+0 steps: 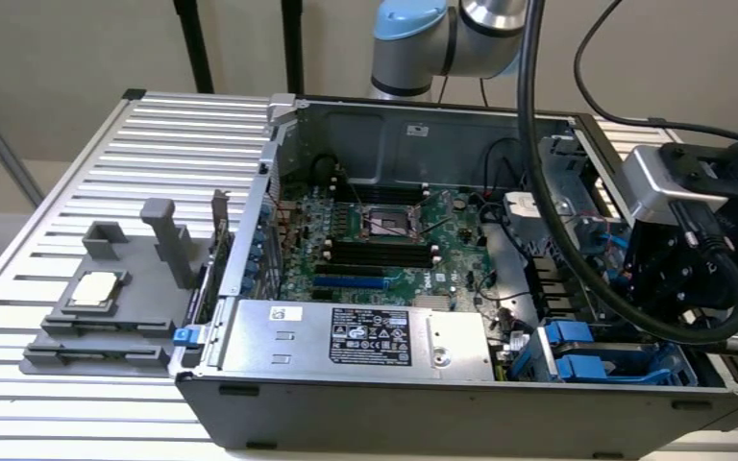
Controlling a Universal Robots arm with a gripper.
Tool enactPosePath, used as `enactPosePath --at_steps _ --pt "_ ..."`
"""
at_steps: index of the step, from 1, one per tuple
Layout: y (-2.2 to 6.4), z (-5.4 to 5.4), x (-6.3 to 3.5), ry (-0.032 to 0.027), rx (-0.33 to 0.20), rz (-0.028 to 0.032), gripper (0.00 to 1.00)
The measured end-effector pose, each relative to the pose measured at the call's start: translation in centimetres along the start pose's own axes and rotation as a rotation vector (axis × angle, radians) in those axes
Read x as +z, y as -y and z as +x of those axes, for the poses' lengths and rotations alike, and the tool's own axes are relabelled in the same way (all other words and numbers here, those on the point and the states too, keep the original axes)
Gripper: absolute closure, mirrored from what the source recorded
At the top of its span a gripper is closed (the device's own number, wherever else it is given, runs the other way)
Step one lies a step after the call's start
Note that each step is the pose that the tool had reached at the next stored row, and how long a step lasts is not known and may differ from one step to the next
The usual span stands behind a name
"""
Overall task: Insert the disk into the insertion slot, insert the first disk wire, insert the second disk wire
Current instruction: 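Insert the first disk wire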
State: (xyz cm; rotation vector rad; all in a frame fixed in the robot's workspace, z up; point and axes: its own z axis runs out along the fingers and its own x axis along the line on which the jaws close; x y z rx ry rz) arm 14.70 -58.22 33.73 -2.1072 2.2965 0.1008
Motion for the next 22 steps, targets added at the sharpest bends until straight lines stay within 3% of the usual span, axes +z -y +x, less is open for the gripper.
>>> enactPosePath --at_steps 22 --pt "0.29 -0.12 0.42 -0.0079 0.0 0.0013 0.84"
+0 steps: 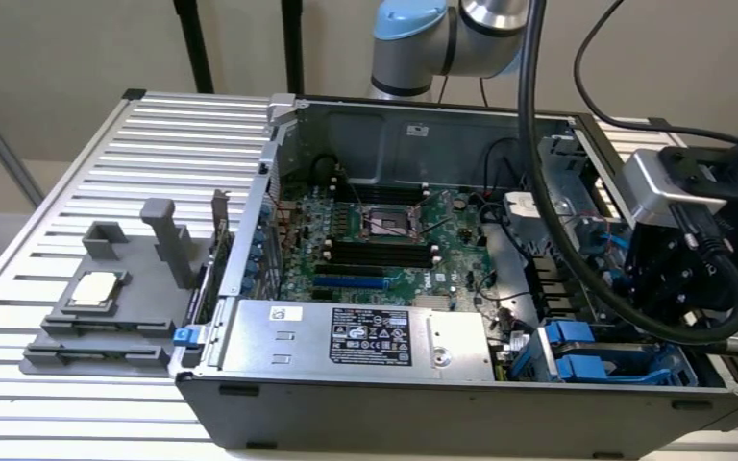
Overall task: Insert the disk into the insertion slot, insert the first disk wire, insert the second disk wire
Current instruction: 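Insert the first disk wire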
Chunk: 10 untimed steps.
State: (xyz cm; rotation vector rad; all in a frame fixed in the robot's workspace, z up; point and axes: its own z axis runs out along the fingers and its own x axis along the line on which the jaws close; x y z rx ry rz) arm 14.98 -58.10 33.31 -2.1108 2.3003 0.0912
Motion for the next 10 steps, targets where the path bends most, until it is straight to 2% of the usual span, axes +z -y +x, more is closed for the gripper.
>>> enactPosePath --at_steps 9,10 --pt "-0.05 0.0 -0.08 -0.0022 0.0 0.0002 0.82" --pt "-0.05 -0.01 -0.18 -0.0023 0.0 0.0002 0.75"
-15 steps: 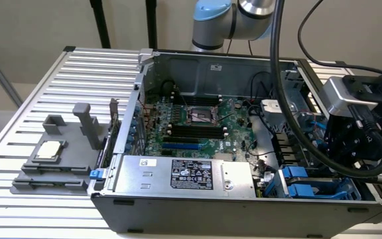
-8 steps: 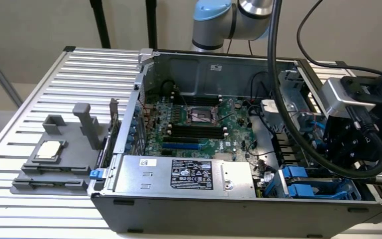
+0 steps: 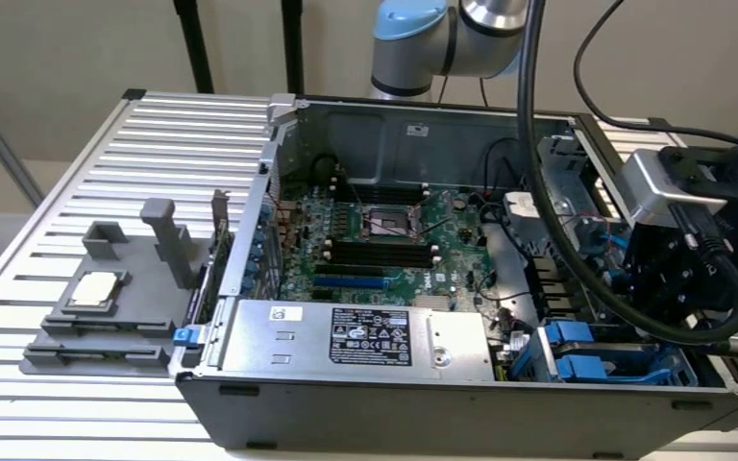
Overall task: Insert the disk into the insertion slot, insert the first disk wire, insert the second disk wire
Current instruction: 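Insert the first disk wire, then insert the second disk wire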
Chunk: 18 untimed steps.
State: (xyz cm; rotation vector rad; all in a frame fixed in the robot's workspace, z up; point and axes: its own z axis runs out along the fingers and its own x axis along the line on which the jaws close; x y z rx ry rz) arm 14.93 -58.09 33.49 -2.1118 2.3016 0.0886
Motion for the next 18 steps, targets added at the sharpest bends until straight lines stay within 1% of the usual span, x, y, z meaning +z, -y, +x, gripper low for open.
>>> enactPosePath --at_steps 4,6,8,10,11,18 --pt "-0.12 0.0 -0.76 0.0001 0.0 0.0 0.75" --pt "-0.45 0.0 -1.08 0.0 0.0 0.0002 0.75" --pt "-0.93 0.1 -1.22 0.0004 0.0 0.0021 0.75" --pt "-1.45 0.2 -1.26 0.0009 0.0 0.006 0.75" --pt "-1.55 0.2 -1.25 0.0016 0.0 0.008 0.75" --pt "-1.54 0.2 -1.26 0.0019 0.0 0.0086 0.75"
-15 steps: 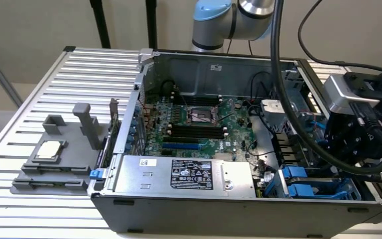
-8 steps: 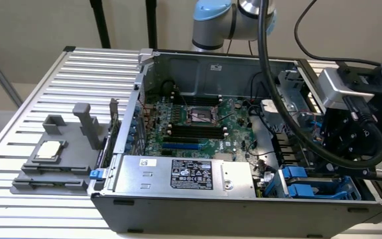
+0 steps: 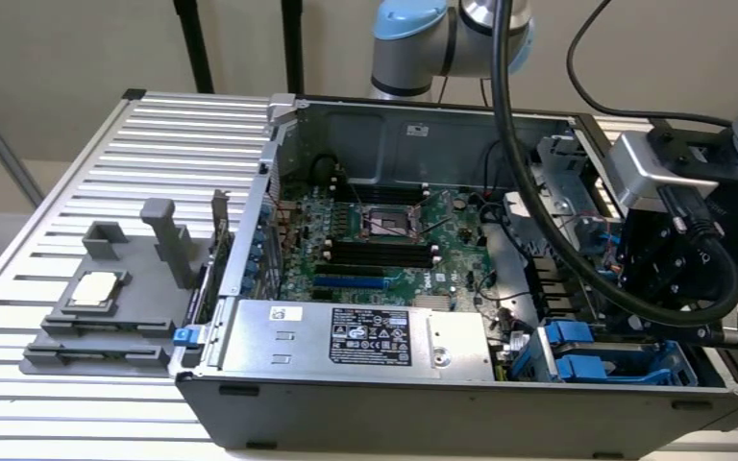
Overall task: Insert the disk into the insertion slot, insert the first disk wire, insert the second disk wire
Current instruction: 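Insert the second disk wire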
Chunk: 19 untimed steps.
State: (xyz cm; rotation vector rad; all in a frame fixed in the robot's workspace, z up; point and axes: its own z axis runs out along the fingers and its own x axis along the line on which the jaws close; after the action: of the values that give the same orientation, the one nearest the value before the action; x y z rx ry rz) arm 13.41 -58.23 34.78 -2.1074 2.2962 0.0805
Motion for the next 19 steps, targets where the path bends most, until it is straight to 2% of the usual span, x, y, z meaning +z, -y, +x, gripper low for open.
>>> enactPosePath --at_steps 10,19 --pt "-0.16 0.0 -0.19 -0.0002 0.0 0.0014 0.75" --pt "-0.35 0.3 -3.05 0.0001 0.0 0.0012 0.75"
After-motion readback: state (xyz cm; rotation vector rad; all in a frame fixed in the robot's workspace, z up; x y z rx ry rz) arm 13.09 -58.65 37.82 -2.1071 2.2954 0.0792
